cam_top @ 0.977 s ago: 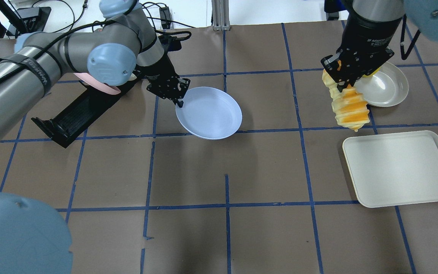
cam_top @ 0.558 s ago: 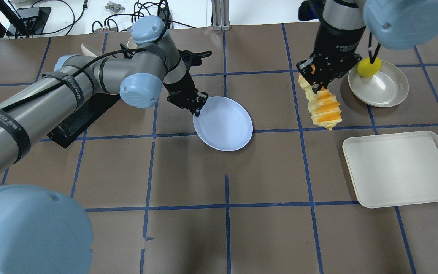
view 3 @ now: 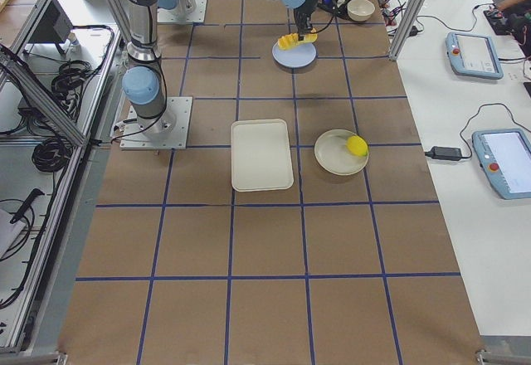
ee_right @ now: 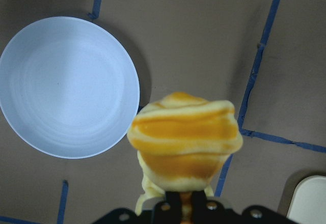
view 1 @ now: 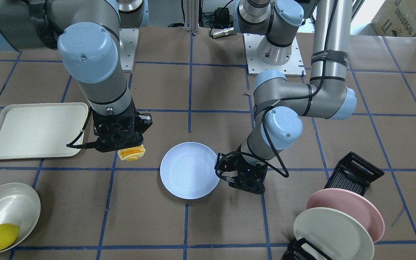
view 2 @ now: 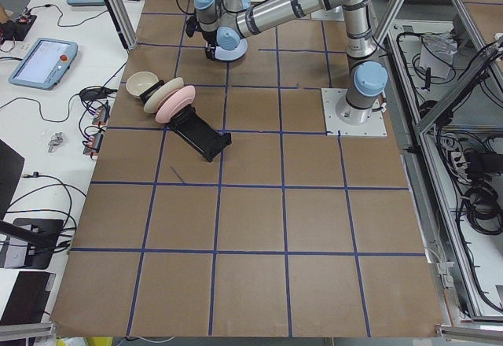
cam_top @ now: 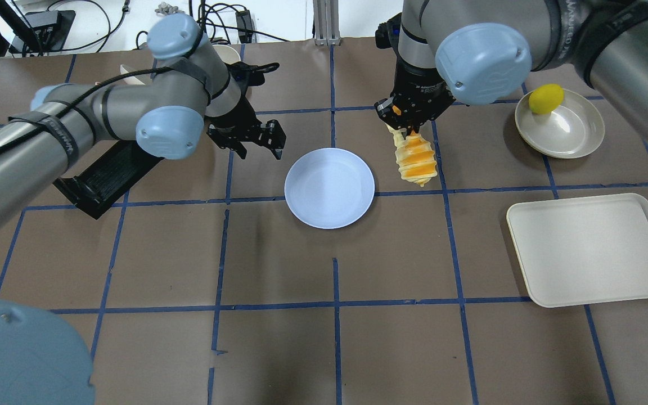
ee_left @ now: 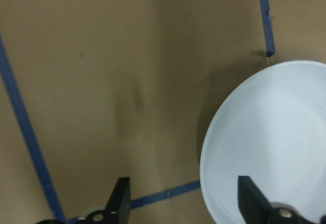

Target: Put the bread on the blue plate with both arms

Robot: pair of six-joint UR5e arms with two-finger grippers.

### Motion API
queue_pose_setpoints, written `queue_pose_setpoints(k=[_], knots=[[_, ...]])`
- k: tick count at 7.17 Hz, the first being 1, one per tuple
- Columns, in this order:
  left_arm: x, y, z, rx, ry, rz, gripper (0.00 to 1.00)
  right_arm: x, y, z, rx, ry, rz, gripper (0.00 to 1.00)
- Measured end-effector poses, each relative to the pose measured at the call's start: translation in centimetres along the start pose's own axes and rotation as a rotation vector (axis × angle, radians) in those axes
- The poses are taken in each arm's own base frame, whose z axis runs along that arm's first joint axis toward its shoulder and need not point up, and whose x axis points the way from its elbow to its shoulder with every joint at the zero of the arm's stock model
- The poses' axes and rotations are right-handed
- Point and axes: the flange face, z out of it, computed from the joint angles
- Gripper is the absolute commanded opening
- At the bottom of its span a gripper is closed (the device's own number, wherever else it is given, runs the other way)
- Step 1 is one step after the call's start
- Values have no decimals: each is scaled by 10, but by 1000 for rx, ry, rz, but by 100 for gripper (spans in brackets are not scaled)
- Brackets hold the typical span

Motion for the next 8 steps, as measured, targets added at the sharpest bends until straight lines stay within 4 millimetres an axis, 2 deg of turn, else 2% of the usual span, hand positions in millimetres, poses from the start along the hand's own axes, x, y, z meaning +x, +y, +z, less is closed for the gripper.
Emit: queue_pose_setpoints(k=[2,3,4,5,6,8], knots=[[-14,26,-80,-50,-95,-40,100,-8,-21,26,17,-39,13,5],[-12,36,-120,-75,-136,-44,100,-16,-35,50,18,-66,8,5],[-8,44,-155,-100,-165,-46,100,-34,-46,76,12,-83,-15,5],[-4,49,-178,-121,-179,-46,100,-58,-52,98,6,-90,-36,5],[-2,53,-192,-123,-185,-46,100,-77,-54,112,-3,-91,-44,5],[3,71,-224,-75,-192,-48,100,-92,-57,133,-30,-90,-51,5]])
